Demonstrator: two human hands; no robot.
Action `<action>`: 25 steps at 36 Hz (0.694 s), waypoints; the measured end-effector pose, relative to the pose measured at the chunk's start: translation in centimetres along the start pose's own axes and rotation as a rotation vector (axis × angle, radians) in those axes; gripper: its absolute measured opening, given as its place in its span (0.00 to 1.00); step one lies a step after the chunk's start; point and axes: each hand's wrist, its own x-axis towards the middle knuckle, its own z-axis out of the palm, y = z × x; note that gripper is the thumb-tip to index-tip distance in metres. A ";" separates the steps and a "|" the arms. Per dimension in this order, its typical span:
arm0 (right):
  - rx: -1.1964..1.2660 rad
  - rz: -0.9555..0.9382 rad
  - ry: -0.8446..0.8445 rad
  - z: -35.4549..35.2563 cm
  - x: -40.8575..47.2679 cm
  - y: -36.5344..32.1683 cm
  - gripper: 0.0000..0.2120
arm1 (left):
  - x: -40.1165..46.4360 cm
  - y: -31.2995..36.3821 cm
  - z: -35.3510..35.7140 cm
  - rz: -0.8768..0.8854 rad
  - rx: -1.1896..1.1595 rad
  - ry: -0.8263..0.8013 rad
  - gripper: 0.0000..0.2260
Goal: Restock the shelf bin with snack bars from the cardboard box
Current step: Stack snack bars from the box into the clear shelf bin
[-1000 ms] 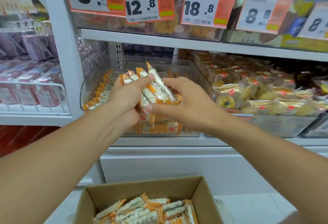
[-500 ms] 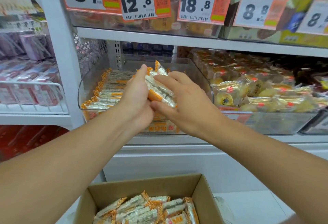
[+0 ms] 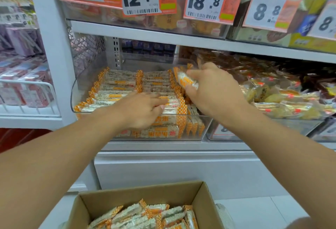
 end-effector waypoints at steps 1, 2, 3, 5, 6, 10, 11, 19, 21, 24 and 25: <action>-0.098 0.006 -0.032 0.3 0.1 -0.4 0.17 | 0.0 -0.1 -0.1 -0.005 -0.001 -0.006 0.22; -0.181 0.015 -0.062 0.6 0.1 -0.8 0.16 | 0.1 -0.2 -0.1 -0.009 0.002 -0.008 0.22; -0.246 0.022 -0.088 0.9 0.2 -1.2 0.16 | 0.2 -0.3 -0.2 -0.013 0.006 -0.008 0.22; -0.347 0.030 -0.120 1.2 0.3 -2.0 0.15 | 0.2 -0.3 -0.2 -0.024 0.008 -0.004 0.22; -0.393 0.028 -0.136 1.5 0.4 -2.4 0.15 | 0.1 -0.3 -0.2 -0.029 0.006 -0.004 0.22; -0.509 0.015 -0.198 2.3 0.8 -3.1 0.16 | -0.1 0.0 -0.3 -0.054 0.012 -0.011 0.22; -0.495 0.013 -0.215 2.5 0.9 -3.2 0.15 | -0.2 0.1 -0.3 -0.059 0.016 -0.013 0.22; -0.254 -0.022 -0.401 2.7 1.6 -1.9 0.19 | -0.6 0.3 -0.4 -0.065 0.039 0.009 0.22; -0.271 -0.053 -0.395 2.8 1.6 -1.6 0.16 | -0.5 0.4 -0.4 -0.069 0.031 0.017 0.21; -0.293 -0.056 -0.402 2.7 1.7 -1.9 0.16 | -0.5 0.5 -0.3 -0.070 0.017 0.028 0.21; -0.318 -0.053 -0.408 2.6 1.6 -2.1 0.16 | -0.5 0.5 -0.3 -0.068 0.017 0.031 0.21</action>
